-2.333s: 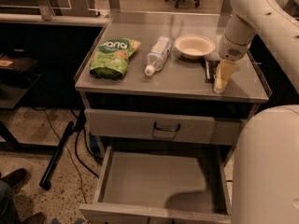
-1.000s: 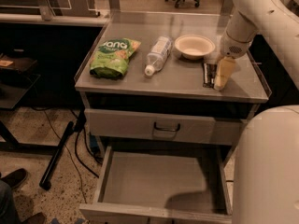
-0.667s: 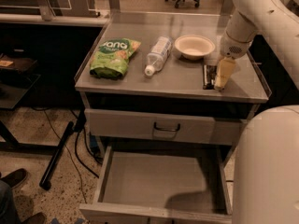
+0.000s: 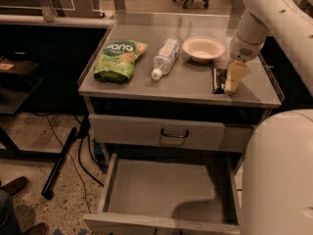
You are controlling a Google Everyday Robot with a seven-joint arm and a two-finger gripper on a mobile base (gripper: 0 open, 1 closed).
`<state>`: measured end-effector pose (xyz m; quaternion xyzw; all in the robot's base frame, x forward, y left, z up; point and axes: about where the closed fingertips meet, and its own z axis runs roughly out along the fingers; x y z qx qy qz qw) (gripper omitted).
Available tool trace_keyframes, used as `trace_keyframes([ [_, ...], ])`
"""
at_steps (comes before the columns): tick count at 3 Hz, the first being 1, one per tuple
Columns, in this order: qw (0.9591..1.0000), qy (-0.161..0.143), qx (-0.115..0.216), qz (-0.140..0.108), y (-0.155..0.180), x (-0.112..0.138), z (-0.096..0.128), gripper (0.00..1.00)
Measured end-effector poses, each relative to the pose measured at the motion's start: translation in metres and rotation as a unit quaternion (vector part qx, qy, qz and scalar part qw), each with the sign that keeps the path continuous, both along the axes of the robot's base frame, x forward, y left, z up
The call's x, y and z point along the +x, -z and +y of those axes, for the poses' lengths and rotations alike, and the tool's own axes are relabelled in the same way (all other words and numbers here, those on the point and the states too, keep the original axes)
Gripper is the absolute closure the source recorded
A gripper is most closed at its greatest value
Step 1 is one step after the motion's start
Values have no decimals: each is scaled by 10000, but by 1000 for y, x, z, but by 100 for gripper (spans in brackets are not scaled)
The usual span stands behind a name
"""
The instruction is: Place rxbar chocolate into middle drawer
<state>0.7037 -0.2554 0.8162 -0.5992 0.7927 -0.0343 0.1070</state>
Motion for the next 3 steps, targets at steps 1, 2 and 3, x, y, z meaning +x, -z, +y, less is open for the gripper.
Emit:
trace_keyframes([
  [1, 10000, 0, 0, 0, -8, 0, 0, 100],
  [2, 9993, 196, 207, -237, -29, -16, -5, 100],
  [3, 9980, 349, 425, -325, -40, -47, -8, 100],
])
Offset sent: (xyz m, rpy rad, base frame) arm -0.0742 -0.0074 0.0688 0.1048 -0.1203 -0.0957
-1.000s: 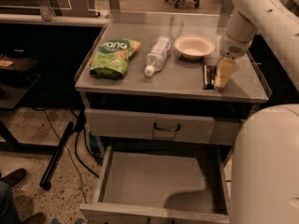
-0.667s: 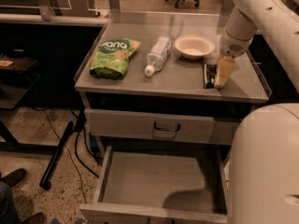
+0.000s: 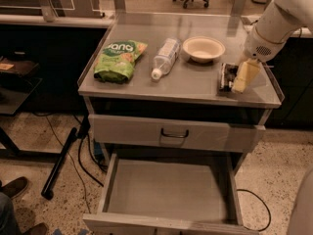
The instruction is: Place rxbar chocolate into middle drawer
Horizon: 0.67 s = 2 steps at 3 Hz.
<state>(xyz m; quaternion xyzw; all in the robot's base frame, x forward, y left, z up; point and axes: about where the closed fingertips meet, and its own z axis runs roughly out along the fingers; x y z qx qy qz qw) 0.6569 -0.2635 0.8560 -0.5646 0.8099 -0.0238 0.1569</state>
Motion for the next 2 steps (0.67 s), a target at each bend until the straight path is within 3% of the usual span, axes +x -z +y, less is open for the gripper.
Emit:
trace_keyframes([
  [1, 10000, 4, -11, -16, 1, 4, 1, 100],
  [2, 10000, 49, 23, -19, 0, -13, 6, 100],
])
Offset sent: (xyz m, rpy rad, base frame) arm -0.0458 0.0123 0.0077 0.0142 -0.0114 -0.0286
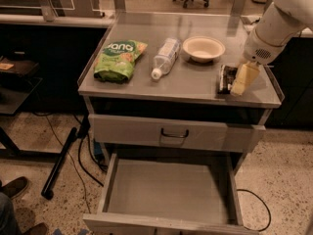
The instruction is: Place rxbar chocolate into middle drawer
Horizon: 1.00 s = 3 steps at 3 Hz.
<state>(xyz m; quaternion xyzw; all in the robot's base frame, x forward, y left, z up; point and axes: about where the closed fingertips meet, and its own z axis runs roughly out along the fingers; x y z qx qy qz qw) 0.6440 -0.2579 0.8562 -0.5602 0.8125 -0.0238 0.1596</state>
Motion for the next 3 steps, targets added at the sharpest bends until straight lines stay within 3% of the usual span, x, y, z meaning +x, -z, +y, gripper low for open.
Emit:
trace_keyframes([
  [2, 9993, 74, 112, 342, 9, -79, 14, 100],
  [3, 9993, 74, 113, 343, 9, -79, 14, 100],
])
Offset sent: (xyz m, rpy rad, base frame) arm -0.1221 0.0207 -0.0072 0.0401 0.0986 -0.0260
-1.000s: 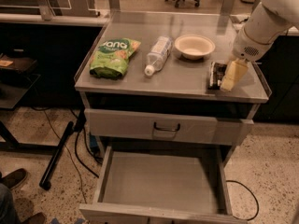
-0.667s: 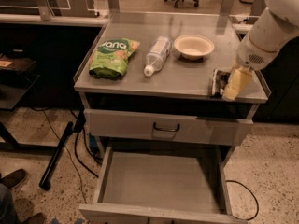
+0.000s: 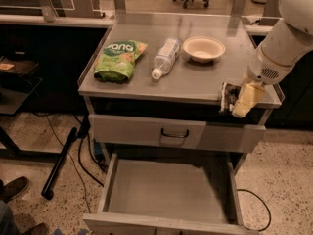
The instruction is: Place rxbar chocolate into middle drawer
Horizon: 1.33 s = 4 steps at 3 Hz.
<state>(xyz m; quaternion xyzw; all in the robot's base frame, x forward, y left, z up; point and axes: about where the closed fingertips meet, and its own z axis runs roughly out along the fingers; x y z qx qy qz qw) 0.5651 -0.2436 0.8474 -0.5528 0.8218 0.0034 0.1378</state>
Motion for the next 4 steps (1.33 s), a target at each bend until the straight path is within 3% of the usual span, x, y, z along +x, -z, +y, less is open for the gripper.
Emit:
trace_keyframes([
  [1, 9999, 79, 63, 95, 1, -16, -3, 100],
  [2, 9987, 200, 289, 379, 14, -68, 7, 100],
  [3, 9953, 185, 467, 833, 46, -112, 24, 100],
  [4, 9953, 185, 467, 833, 46, -112, 24, 100],
])
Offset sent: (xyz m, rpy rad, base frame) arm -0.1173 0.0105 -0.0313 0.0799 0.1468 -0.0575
